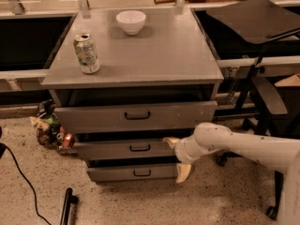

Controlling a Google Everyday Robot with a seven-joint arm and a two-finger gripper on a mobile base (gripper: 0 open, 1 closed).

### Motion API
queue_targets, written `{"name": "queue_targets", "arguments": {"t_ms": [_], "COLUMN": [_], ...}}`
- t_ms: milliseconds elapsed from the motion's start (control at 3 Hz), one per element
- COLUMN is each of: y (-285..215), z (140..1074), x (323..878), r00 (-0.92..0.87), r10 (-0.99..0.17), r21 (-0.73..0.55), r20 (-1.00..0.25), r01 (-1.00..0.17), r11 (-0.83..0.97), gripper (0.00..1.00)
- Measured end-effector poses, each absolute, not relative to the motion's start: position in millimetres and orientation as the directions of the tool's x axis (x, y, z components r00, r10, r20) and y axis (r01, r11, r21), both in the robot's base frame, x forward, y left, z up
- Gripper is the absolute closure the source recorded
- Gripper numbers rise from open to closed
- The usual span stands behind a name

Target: Open middle drawer

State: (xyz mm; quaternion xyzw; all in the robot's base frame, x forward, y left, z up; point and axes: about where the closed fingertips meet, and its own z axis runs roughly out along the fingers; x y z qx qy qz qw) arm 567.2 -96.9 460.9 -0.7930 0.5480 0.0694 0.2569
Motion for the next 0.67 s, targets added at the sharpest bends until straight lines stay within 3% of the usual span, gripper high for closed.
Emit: {"name": "queue_targets", "arguments": {"t_ms": [667], "y": [-93], "z": [433], "x": [606], "r00": [0.358], "r10": [-0.844], "r21": [-0.376], "r20": [-0.399], "r01": [-0.903], "r11": [-0.206], "gripper": [0.0]}}
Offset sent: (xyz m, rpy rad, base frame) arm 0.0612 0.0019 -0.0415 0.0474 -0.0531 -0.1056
